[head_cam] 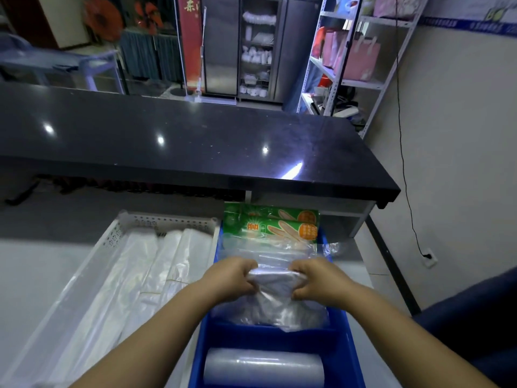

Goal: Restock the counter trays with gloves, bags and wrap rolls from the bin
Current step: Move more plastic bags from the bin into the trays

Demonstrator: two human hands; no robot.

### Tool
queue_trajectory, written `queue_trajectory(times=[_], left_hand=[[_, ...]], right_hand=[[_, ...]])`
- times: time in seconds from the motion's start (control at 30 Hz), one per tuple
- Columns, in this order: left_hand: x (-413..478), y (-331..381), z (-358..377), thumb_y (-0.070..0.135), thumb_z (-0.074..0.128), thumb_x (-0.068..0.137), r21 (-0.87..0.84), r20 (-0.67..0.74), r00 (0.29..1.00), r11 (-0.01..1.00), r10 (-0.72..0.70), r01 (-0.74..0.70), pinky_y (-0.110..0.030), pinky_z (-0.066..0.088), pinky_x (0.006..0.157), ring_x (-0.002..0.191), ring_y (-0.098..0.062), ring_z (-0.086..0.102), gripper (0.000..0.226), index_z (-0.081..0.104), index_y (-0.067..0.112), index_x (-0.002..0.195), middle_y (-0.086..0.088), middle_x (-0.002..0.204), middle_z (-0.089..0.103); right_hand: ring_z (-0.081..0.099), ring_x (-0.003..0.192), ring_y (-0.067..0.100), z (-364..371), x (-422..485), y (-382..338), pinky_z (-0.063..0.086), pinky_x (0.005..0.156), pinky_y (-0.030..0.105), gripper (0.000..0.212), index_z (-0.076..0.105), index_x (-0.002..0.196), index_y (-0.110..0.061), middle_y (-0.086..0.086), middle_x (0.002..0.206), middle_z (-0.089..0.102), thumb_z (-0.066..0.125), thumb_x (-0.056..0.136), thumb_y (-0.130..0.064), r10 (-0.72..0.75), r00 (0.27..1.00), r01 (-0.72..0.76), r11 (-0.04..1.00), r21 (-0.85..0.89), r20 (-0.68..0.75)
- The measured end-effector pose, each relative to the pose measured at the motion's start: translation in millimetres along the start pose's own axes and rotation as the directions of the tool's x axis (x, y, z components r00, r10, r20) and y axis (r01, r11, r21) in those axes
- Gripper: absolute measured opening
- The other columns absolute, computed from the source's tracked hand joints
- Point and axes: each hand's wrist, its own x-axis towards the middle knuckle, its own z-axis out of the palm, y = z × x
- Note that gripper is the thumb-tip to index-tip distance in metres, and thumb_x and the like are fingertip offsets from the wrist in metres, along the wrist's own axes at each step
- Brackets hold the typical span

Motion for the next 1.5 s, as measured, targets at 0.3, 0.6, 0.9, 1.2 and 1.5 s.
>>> queue_trajectory(times=[0.3,0.6,0.9,1.2,1.5], left_hand=[[1,-8,17,0.036,0.064,0.075,0.313,0.025,0.999,0.95,-0.031,0.022,-0.03,0.04,0.069,0.1,-0.028,0.06,0.035,0.051,0.016,0.101,-0.005,0.109,0.064],[-4,-8,14,0.044,0.063,0.08,0.41,-0.098,0.981,0.905,0.168,-0.114,-0.034,0.039,0.083,0.107,-0.025,0.052,0.045,0.047,0.016,0.111,-0.005,0.117,0.056],[-2,-7,26,0.042,0.063,0.077,0.52,-0.111,0.972,0.846,0.207,-0.121,-0.036,0.035,0.093,0.112,-0.026,0.047,0.059,0.042,0.017,0.126,-0.005,0.122,0.051],[-3,-12,40,0.032,0.057,0.083,0.341,-0.005,0.949,0.892,0.316,-0.296,-0.034,0.037,0.09,0.113,-0.019,0.044,0.035,0.053,0.033,0.118,0.005,0.124,0.048],[23,8,11,0.032,0.065,0.084,0.067,-0.519,0.855,0.996,-0.01,0.053,-0.028,0.04,0.091,0.111,-0.021,0.049,0.058,0.041,0.016,0.134,-0.003,0.124,0.051]], right_hand=[[0.059,0.099,0.026,19,5,4,0.045,0.074,0.032,0.035,0.051,0.106,-0.025,0.003,0.111,0.064,0.06,0.076,-0.042,0.049,0.999,-0.036,0.924,-0.382,0.024],[0.052,0.108,0.025,19,-5,15,0.042,0.084,0.034,0.049,0.049,0.117,-0.024,0.002,0.119,0.06,0.057,0.078,-0.052,-0.065,0.984,-0.034,0.845,-0.533,-0.167],[0.061,0.079,0.019,20,-17,12,0.049,0.065,0.03,0.032,0.067,0.092,-0.021,-0.001,0.087,0.068,0.076,0.068,-0.04,-0.241,0.902,0.027,0.859,-0.512,-0.358],[0.054,0.102,0.014,48,-6,19,0.044,0.076,0.029,0.033,0.056,0.113,-0.032,-0.011,0.112,0.057,0.055,0.082,-0.043,-0.122,0.979,0.074,0.959,-0.274,-0.164],[0.052,0.098,0.018,10,20,26,0.042,0.079,0.027,0.036,0.059,0.118,-0.022,-0.002,0.113,0.06,0.067,0.083,-0.027,-0.047,0.834,-0.056,0.984,-0.169,-0.549]])
